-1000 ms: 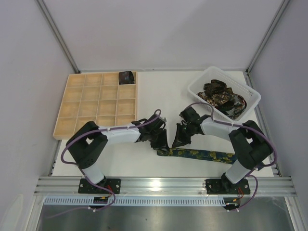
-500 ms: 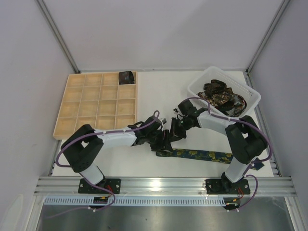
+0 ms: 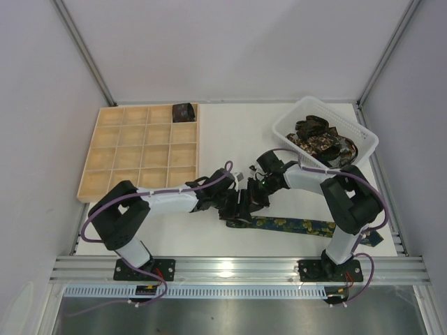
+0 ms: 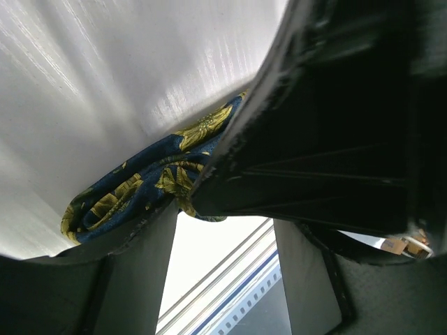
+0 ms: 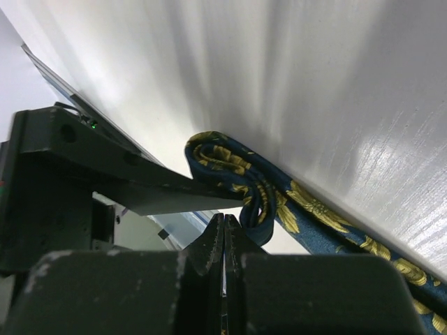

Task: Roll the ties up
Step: Roll the tie

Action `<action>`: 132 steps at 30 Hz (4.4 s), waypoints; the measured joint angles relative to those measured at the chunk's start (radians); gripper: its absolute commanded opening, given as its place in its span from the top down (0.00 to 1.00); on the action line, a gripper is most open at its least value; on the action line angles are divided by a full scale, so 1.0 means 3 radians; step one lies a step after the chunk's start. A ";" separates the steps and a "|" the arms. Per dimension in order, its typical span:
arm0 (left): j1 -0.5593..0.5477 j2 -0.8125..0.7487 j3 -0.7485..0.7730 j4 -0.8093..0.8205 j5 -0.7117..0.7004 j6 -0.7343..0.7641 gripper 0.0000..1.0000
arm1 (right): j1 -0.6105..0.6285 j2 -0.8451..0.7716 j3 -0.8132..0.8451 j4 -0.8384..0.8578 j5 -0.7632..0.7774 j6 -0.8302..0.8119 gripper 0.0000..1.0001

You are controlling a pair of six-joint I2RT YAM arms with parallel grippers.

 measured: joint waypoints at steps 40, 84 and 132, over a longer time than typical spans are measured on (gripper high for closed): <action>0.0468 -0.0407 -0.0178 -0.0591 0.0080 0.0242 0.35 | 0.0085 -0.0258 -0.0694 0.0596 0.0271 -0.0170 1.00; 0.0310 -0.0624 -0.0069 -0.1179 -0.0422 0.0134 1.00 | 0.0476 -0.0510 -0.0417 0.0140 0.0890 0.0109 1.00; -0.0137 0.0484 0.1250 -0.2024 -0.0615 0.0094 1.00 | 0.0327 -0.0472 -0.0245 -0.0034 0.0989 0.0210 1.00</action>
